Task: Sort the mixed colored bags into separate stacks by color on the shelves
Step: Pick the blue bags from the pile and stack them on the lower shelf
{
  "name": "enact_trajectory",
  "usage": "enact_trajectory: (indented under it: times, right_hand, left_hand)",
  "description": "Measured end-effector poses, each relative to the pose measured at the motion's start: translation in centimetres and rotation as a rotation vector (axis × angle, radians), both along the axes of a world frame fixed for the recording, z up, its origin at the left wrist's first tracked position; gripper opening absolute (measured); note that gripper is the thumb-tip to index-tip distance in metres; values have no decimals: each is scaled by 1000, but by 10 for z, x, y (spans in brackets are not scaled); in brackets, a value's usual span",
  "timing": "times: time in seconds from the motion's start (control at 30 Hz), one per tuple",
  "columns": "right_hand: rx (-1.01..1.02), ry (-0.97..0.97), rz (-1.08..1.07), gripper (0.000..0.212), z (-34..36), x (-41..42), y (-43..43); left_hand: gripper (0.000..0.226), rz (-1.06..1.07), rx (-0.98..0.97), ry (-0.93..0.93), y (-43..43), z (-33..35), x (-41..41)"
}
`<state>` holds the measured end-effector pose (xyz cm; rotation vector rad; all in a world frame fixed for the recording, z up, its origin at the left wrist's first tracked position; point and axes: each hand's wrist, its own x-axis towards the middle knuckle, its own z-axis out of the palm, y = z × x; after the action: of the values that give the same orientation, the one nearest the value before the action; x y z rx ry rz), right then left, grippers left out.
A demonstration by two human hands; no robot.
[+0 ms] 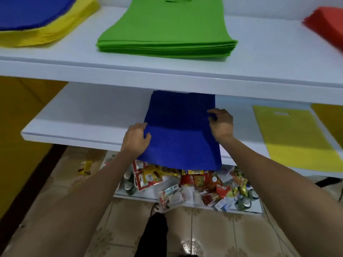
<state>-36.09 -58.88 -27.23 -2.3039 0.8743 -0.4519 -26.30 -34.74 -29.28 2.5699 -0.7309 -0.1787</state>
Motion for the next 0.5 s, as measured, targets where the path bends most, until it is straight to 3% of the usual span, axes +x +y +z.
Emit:
enact_trajectory:
  times: [0.23,0.33,0.43,0.5]
  right_hand:
    - [-111,61,-10,35,-42,51,-1]
    - [-220,215,20,41,-63,61,-5]
    - [-221,459,42,42,-78,67,-10]
    - [-214,524,13,43,-84,71,-8]
  left_hand:
    - [54,32,23,-14,-8,-36,38]
    - [56,32,53,-12,-14,-54,51]
    - [54,41,144,-95,-22,-68,61]
    - [52,41,145,-131,-26,-71,65]
